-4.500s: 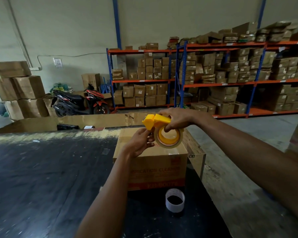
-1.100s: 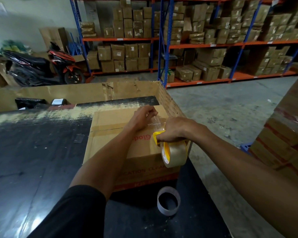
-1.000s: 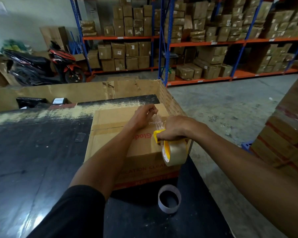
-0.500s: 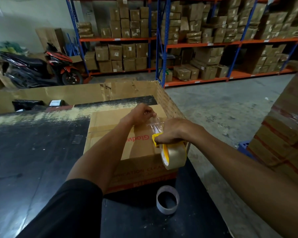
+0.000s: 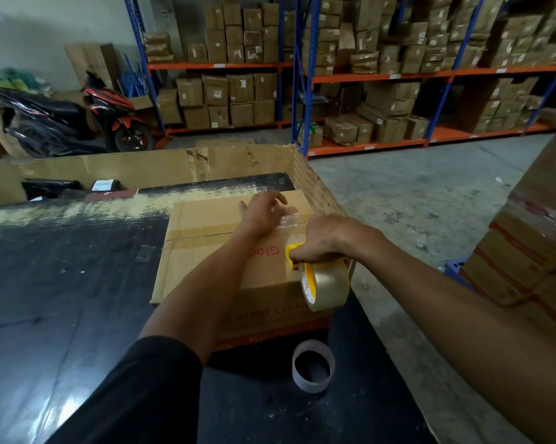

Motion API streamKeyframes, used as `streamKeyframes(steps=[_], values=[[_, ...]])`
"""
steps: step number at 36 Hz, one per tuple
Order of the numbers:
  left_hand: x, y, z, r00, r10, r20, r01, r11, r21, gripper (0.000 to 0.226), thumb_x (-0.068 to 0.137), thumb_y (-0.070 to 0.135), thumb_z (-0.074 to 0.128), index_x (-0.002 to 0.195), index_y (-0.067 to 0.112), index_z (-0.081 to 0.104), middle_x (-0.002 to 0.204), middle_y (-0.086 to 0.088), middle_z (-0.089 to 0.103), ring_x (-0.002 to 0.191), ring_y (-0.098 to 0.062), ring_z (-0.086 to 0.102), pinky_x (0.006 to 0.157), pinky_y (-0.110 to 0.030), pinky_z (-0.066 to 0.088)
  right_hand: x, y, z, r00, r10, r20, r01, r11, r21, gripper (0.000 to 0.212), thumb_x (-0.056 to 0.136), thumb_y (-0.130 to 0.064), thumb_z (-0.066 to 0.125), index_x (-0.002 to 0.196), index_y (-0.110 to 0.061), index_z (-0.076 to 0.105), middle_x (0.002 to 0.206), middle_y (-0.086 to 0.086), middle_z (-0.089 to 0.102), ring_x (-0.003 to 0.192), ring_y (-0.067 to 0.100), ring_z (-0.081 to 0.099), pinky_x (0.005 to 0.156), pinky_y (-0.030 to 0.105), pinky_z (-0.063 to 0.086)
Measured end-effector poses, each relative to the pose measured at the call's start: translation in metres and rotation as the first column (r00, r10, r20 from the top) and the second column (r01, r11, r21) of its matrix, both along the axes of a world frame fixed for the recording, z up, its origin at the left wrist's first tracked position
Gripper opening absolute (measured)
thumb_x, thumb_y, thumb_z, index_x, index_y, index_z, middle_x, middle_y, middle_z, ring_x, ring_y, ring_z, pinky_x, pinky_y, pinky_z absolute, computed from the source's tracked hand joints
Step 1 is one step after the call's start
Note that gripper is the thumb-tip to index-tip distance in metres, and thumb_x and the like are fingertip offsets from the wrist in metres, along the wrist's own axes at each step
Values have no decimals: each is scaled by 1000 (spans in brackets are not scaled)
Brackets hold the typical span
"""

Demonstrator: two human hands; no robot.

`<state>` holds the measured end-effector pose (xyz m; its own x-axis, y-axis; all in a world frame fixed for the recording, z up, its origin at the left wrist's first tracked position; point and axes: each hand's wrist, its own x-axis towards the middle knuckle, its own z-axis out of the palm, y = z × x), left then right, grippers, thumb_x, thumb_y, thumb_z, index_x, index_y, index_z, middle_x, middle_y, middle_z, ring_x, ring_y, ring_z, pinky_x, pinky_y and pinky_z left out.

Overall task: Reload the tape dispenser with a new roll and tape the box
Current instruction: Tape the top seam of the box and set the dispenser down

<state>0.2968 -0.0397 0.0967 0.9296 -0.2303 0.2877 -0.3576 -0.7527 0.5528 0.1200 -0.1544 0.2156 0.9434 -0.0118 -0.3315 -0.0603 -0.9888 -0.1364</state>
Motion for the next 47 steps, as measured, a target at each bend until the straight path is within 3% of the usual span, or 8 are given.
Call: streamKeyframes(steps=[6,9,13,21,32,38,42,47], values=[[-13,10,8,996,11,85,17,948,-319,17,100,20,59,113,15,69,99,0,70,95,-17,66,87,-35,55,0,0,2,1000,3,5,-3,1000,-12,29,87,-45,64,79,-19,55,85,4,60,70,16,55,59,30,41],[-30,15,7,940,-245,238,271,959,-81,23,100,18,57,116,16,74,113,-1,75,103,-13,67,96,-32,54,1,2,4,1000,9,-10,-9,1000,-20,27,87,-47,63,86,-21,57,81,3,54,67,16,51,59,30,40],[-34,17,-15,871,-488,57,468,859,209,39,103,33,45,133,19,66,134,-3,69,124,-22,62,107,-44,48,2,4,5,1000,-29,-7,28,998,-52,39,82,-49,65,100,-16,58,83,4,55,71,18,54,59,30,44],[-46,14,-14,924,-352,-152,381,795,472,59,109,44,23,164,24,15,173,4,10,160,-16,9,128,-44,6,-2,6,6,999,-12,-43,9,997,-78,42,88,-53,62,98,-13,52,83,5,52,80,22,57,70,33,46],[-56,11,4,917,-308,-251,396,773,496,63,109,47,22,165,23,7,174,2,1,160,-21,-4,128,-48,-2,-36,8,20,991,-21,-130,13,998,-60,40,92,-49,60,102,-12,53,87,7,53,75,21,58,73,35,55],[-75,9,4,918,-294,-265,394,746,537,74,106,51,32,164,18,0,173,-1,-6,160,-20,-6,128,-51,-4,-44,11,28,994,-33,-106,35,999,16,56,98,-42,57,140,-6,48,102,7,50,87,23,51,80,35,47],[-74,8,1,934,-263,-242,355,758,547,75,104,56,29,164,20,2,173,0,-2,160,-18,-1,128,-50,0,-46,11,25,995,-22,-95,22,1000,2,45,98,-42,57,127,-8,51,85,5,47,73,19,49,72,33,48],[-75,7,-1,938,-253,-236,343,768,540,75,103,62,21,164,23,4,173,2,0,160,-17,1,128,-50,1,-56,7,9,997,-19,-77,15,998,-55,52,92,-54,58,119,-9,58,109,9,56,85,24,57,70,33,46]])
